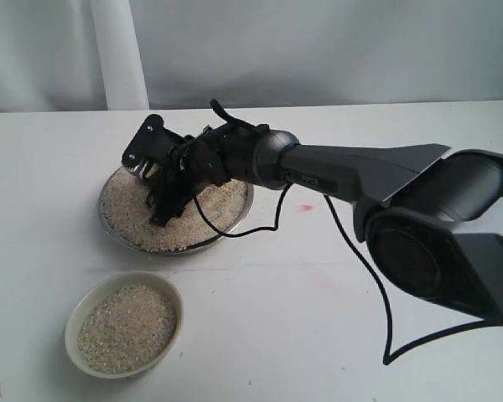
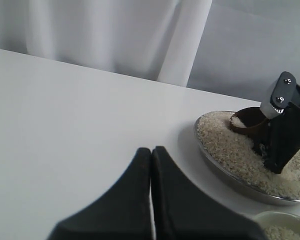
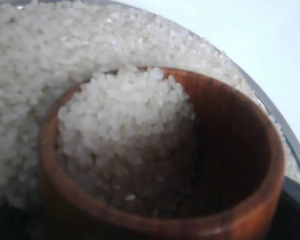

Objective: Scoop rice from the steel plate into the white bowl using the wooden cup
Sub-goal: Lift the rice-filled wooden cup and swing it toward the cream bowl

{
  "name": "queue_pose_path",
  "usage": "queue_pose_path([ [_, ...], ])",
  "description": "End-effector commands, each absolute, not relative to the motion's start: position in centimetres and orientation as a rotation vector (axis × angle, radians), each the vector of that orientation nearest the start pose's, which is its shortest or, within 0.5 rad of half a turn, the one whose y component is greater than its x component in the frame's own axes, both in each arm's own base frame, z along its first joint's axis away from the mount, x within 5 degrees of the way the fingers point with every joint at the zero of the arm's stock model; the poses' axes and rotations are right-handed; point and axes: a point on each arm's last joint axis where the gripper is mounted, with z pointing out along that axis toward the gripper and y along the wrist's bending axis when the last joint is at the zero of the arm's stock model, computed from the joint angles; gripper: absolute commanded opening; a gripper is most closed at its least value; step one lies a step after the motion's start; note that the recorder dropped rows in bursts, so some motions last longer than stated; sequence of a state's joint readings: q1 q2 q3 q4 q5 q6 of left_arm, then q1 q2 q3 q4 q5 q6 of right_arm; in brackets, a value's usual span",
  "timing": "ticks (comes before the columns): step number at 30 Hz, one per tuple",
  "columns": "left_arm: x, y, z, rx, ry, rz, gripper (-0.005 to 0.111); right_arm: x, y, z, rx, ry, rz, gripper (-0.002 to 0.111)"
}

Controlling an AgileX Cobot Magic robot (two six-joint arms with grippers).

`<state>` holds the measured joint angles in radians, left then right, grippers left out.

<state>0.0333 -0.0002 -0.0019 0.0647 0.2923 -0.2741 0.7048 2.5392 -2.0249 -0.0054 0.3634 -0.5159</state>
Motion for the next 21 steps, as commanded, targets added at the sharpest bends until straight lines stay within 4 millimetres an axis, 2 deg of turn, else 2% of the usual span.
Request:
queue_pose_path([
  [1, 5.5, 0.3, 18.7, -0.229, 1.756, -0.122, 0.0, 42.3, 34.4, 13.9, -1.279, 1.917, 0.104, 0.0],
  [5, 5.5, 0.3, 18.7, -0.229, 1.756, -0.122, 0.0, 41.6, 32.9, 16.6, -1.235, 1.872, 0.1, 0.0],
  [15, 5.5, 0.3, 18.7, -0.229, 1.756, -0.122, 0.0, 39.3, 31.0, 22.7, -1.184, 1.784, 0.099, 0.0],
  [21, 5.5, 0.3, 18.7, -0.229, 1.756, -0.122, 0.0, 37.8, 30.6, 25.4, -1.249, 1.77, 0.08, 0.0],
])
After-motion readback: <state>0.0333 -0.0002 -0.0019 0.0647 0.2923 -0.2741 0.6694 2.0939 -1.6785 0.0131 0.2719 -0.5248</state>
